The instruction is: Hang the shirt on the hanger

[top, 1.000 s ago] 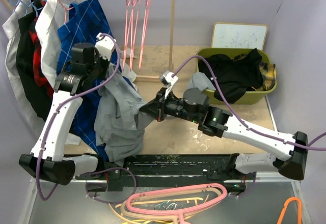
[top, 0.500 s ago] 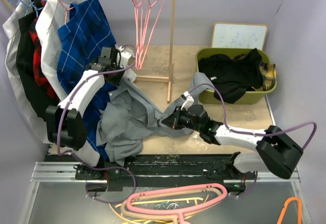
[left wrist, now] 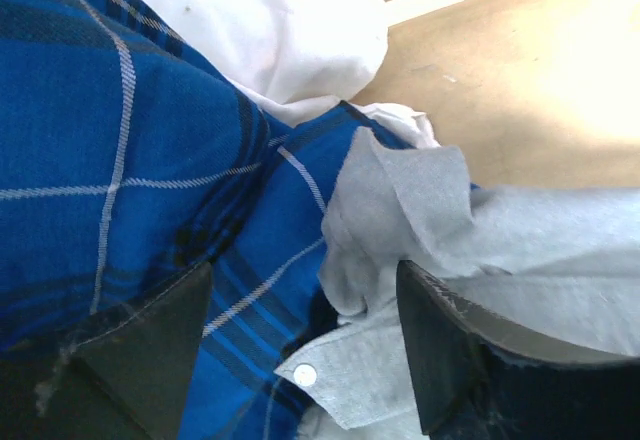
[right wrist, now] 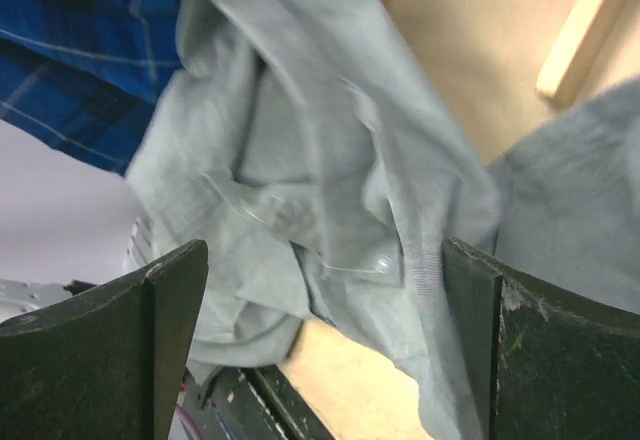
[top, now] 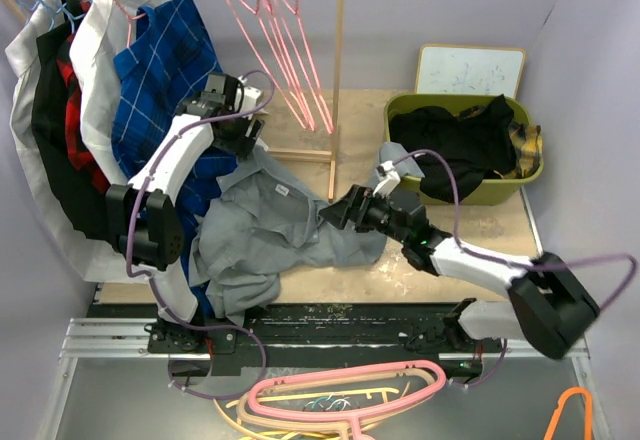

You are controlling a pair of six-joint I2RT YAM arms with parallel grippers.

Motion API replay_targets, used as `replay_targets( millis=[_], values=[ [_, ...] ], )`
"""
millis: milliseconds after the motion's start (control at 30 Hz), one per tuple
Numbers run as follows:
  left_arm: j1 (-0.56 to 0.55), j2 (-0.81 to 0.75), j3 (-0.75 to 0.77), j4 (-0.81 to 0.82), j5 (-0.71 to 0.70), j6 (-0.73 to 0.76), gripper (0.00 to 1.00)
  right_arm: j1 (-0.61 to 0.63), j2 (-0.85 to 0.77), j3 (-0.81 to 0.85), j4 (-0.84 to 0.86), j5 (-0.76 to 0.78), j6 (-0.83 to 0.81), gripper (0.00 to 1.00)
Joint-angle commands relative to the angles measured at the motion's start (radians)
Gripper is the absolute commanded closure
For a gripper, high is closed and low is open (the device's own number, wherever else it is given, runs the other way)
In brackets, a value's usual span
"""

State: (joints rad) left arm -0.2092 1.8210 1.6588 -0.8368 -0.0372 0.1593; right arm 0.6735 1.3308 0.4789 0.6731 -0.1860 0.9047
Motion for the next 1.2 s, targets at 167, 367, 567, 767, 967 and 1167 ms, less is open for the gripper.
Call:
replay_targets(
  millis=[167,367,567,767,967,1167],
  values=[
    [0.005,-0.175,-0.018,-0.142,-0.047,-0.005,0.05,0.004,-0.434,0.233,-0.356,0.255,-0.362,0.0],
    [0.005,-0.304,-0.073,-0.157,-0.055,0.032,0.0,0.003,-0.469,0.495,-0.555,0.158,-0.56,0.0],
    [0.007,-0.434,-0.145,-0.18,0.043,0.088,0.0,0.002,-0.346,0.778,-0.637,0.339,-0.637,0.0],
    [0.01,-0.507,-0.242,-0.146,0.05,0.107,0.0,-0.016,-0.043,1.162,-0.749,0.308,-0.693,0.23],
    [0.023,-0.497,-0.258,-0.14,0.077,0.115,0.0,-0.016,0.131,1.358,-0.761,0.216,-0.643,0.33],
    [0.027,-0.495,-0.28,-0.125,0.08,0.115,0.0,-0.017,0.269,1.484,-0.815,0.221,-0.625,0.3]
  ],
)
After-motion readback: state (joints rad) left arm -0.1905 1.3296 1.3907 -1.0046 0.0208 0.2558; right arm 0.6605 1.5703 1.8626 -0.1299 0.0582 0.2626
